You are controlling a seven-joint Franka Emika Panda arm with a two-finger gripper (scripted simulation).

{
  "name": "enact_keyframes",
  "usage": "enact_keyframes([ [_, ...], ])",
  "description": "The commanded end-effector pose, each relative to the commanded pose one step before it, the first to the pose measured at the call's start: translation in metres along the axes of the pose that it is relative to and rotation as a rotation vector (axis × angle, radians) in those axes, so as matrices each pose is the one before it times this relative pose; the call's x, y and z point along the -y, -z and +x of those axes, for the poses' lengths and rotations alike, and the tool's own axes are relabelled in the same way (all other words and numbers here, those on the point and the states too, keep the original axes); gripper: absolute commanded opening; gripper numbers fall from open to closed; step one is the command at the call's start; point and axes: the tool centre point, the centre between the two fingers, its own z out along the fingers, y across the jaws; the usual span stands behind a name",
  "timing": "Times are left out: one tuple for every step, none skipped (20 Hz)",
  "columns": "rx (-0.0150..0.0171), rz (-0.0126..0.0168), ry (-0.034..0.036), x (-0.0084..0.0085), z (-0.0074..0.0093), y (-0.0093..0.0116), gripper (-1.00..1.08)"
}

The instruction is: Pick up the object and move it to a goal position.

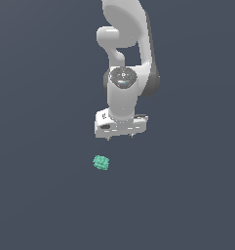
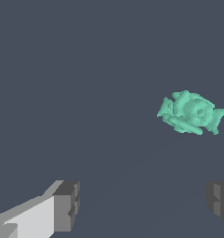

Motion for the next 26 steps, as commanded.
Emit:
enact_keyframes([
  [0.00025, -0.00122, 0.0441, -0.00324, 0.00251, -0.00206, 1.0],
  [0.00007, -0.0005, 0.02052, -0.00151, 0.00111, -0.00094, 1.0],
  [0.00006, -0.0005, 0.02179, -0.00164, 0.00113, -0.001, 1.0],
  [0.00006, -0.0005, 0.02306, -0.00176, 0.00116, -0.00107, 1.0],
  [0.00006, -0.00049, 0.02433, -0.0019, 0.00116, -0.00113, 1.0],
  [0.00005, -0.00047, 0.02525, -0.00201, 0.00115, -0.00118, 1.0],
  [0.00004, -0.00043, 0.02528, -0.00205, 0.00109, -0.00119, 1.0],
  [0.00002, -0.00039, 0.02527, -0.00208, 0.00102, -0.0012, 1.0],
  [0.00001, -0.00036, 0.02523, -0.00212, 0.00095, -0.0012, 1.0],
  [-0.00001, -0.00032, 0.02521, -0.00214, 0.00089, -0.00121, 1.0],
  [-0.00004, -0.00029, 0.02517, -0.00217, 0.00082, -0.00121, 1.0],
  [-0.00006, -0.00026, 0.02514, -0.0022, 0.00075, -0.00121, 1.0],
  [-0.00008, -0.00023, 0.02512, -0.00222, 0.00068, -0.00122, 1.0],
  [-0.00011, -0.0002, 0.02509, -0.00224, 0.0006, -0.00122, 1.0],
  [-0.00014, -0.00018, 0.02505, -0.00227, 0.00053, -0.00123, 1.0],
  [-0.00017, -0.00015, 0.02503, -0.00228, 0.00046, -0.00123, 1.0],
  [-0.0002, -0.00013, 0.02499, -0.0023, 0.00038, -0.00123, 1.0],
  [-0.00023, -0.00012, 0.02495, -0.00232, 0.00031, -0.00123, 1.0],
  [-0.00027, -0.0001, 0.02492, -0.00232, 0.00023, -0.00124, 1.0],
  [-0.0003, -0.00009, 0.0249, -0.00233, 0.00016, -0.00124, 1.0],
  [-0.00034, -0.00008, 0.02486, -0.00234, 0.00008, -0.00124, 1.0],
  [-0.00037, -0.00007, 0.02482, -0.00235, 0.0, -0.00124, 1.0],
  [-0.00041, -0.00006, 0.02479, -0.00235, -0.00007, -0.00124, 1.0],
  [-0.00045, -0.00006, 0.02476, -0.00235, -0.00015, -0.00124, 1.0],
  [-0.00048, -0.00006, 0.02471, -0.00235, -0.00023, -0.00124, 1.0],
  [-0.00052, -0.00006, 0.02468, -0.00234, -0.00031, -0.00124, 1.0],
])
